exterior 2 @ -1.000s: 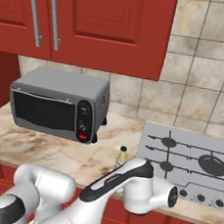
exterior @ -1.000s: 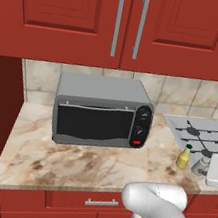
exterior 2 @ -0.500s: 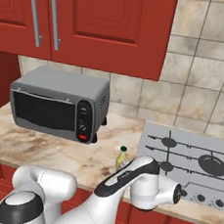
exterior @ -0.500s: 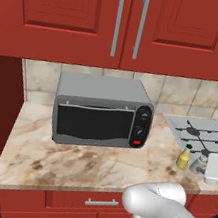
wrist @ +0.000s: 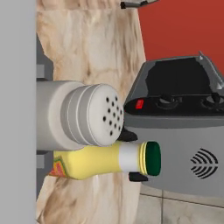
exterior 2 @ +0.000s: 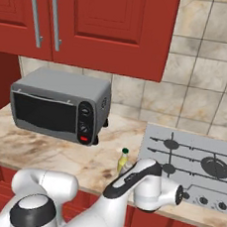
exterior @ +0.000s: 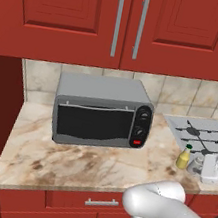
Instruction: Take 2 condiments from the cabinet and move them on the counter near the stove.Make sure the condiments are lined up with each other, next to each other.
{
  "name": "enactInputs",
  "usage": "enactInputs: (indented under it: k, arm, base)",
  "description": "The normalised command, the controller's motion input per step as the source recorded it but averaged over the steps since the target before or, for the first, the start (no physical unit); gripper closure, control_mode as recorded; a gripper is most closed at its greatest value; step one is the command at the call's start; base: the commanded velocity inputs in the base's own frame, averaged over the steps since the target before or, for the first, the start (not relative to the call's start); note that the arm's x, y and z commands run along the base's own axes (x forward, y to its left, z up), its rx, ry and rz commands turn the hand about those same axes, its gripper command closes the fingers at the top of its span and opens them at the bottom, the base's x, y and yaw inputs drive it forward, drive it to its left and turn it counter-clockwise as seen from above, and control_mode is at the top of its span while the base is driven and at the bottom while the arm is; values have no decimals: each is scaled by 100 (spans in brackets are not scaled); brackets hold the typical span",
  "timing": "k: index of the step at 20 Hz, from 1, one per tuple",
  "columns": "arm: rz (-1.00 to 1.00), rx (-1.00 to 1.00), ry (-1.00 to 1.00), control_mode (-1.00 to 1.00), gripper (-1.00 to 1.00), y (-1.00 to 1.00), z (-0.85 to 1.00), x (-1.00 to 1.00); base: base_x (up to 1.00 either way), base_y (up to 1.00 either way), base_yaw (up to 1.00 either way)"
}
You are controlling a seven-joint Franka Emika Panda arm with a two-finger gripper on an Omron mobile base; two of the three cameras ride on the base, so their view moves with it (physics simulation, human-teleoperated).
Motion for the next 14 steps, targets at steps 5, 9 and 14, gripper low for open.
enactInputs:
  k: [5, 9, 14]
  arm:
    - [0, 0, 5, -100, 100, 0, -15, 16]
    - [0, 0, 6, -100, 100, 0, -16, 13]
    - [0, 0, 5, -100, 100, 0, -14, 10]
  base:
    - [0, 0, 0]
    - [0, 0, 0]
    - [0, 0, 0]
